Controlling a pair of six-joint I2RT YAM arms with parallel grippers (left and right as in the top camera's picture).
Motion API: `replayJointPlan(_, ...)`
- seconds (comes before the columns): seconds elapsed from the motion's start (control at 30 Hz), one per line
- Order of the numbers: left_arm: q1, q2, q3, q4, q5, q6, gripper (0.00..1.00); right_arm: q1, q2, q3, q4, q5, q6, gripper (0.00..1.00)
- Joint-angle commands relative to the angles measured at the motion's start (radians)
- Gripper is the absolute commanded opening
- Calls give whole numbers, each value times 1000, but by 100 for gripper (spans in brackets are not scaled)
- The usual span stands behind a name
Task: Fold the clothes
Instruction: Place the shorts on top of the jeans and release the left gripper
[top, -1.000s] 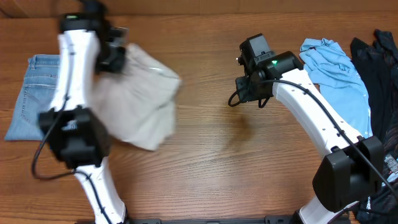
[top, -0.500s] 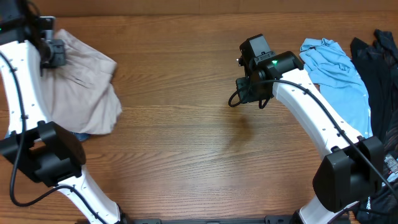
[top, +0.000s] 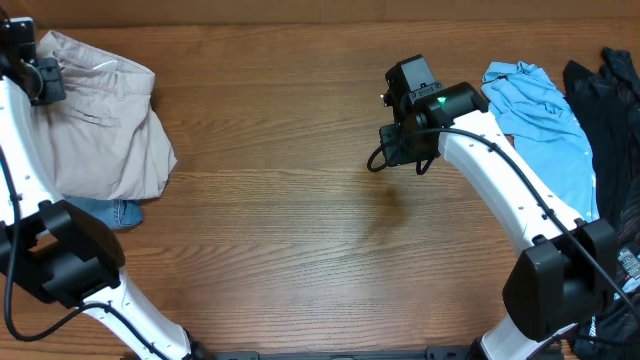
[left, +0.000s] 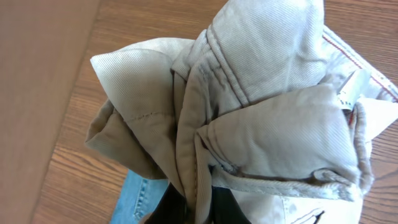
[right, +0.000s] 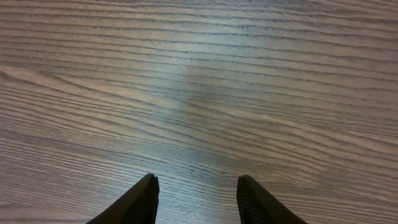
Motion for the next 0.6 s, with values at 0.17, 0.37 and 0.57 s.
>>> replayJointPlan(0.17, 74, -34, 8, 7, 6, -9, 36, -5, -4, 10, 4, 4, 5, 44)
replayJointPlan(0.37, 90, -34, 8, -12, 13, -85, 100, -5, -4, 10, 3, 4, 5, 45)
replayJointPlan(0.57, 90, -34, 8, -23, 164, -84, 100, -5, -4, 10, 0, -7, 5, 45)
